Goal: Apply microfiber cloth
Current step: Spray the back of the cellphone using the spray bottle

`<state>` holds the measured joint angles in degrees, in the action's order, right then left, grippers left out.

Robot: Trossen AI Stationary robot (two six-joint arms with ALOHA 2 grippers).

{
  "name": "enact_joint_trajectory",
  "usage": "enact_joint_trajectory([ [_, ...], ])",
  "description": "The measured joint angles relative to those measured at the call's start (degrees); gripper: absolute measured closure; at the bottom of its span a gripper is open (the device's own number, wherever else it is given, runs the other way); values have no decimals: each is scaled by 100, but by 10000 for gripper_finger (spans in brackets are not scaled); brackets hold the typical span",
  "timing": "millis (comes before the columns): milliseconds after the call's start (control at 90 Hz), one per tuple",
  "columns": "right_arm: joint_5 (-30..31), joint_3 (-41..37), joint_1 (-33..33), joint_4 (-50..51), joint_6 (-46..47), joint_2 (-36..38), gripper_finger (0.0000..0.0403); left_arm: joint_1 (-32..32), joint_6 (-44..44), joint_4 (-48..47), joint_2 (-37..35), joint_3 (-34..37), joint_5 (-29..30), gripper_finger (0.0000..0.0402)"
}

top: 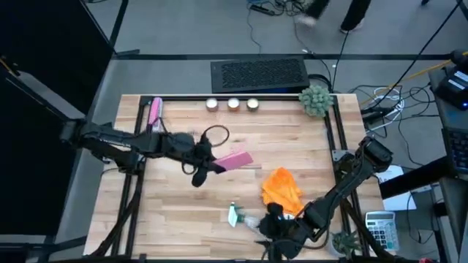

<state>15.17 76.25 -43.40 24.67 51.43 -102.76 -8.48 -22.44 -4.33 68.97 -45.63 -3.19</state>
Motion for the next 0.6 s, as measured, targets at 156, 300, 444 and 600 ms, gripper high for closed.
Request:
enact_joint_trajectory([
  [156,-1693,0,-24,739,1379,35,187,-762,-400,51,-16,400,727,384],
  [300,-1953,0,-240,921,1708,44,193,-1411,-745,180,-16,738,1426,384],
  [444,-1785,-2,-351,1173,1803,98,201,-1886,-1045,928,-16,1233,1763,384],
  [600,-1248,0,-436,1837,2022,702,213,-2279,-1323,1116,33,1641,2121,384],
])
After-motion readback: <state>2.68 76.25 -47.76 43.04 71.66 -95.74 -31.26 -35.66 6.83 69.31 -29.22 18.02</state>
